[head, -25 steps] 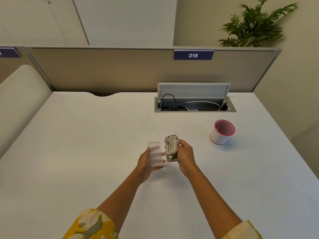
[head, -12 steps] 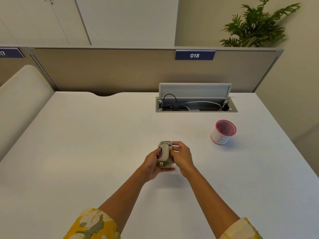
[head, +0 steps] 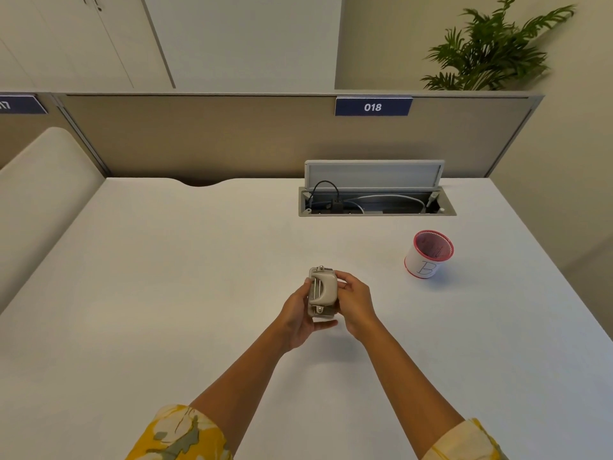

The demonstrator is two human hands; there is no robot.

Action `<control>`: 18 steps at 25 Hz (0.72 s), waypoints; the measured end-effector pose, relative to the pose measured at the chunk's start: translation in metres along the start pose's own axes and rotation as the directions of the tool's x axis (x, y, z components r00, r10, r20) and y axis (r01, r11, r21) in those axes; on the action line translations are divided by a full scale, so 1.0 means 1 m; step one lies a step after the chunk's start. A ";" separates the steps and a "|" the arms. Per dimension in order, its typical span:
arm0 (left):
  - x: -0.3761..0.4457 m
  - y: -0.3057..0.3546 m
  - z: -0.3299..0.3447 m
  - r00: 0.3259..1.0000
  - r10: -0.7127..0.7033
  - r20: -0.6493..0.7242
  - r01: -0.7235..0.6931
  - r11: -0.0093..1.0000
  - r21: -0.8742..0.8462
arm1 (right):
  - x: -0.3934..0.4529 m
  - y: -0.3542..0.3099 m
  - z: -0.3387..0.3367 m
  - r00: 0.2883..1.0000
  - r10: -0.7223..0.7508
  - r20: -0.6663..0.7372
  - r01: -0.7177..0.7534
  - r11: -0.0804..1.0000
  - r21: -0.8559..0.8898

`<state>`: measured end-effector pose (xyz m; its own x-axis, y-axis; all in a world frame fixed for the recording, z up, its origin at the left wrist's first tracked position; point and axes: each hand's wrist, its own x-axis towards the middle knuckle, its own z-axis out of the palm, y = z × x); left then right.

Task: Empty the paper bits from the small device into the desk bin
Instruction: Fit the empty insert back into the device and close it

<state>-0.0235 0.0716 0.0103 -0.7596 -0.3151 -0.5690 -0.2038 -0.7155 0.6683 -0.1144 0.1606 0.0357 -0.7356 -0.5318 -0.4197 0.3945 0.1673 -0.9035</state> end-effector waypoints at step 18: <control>-0.002 -0.003 0.004 1.000 -0.023 -0.001 0.023 0.989 -0.146 | 0.000 0.005 0.007 0.978 -0.149 -0.147 0.120 0.975 -0.188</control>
<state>-0.0243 0.0768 0.0114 -0.7543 -0.2990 -0.5845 -0.1283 -0.8060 0.5778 -0.1080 0.1555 0.0317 -0.8592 -0.4226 -0.2884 0.1924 0.2554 -0.9475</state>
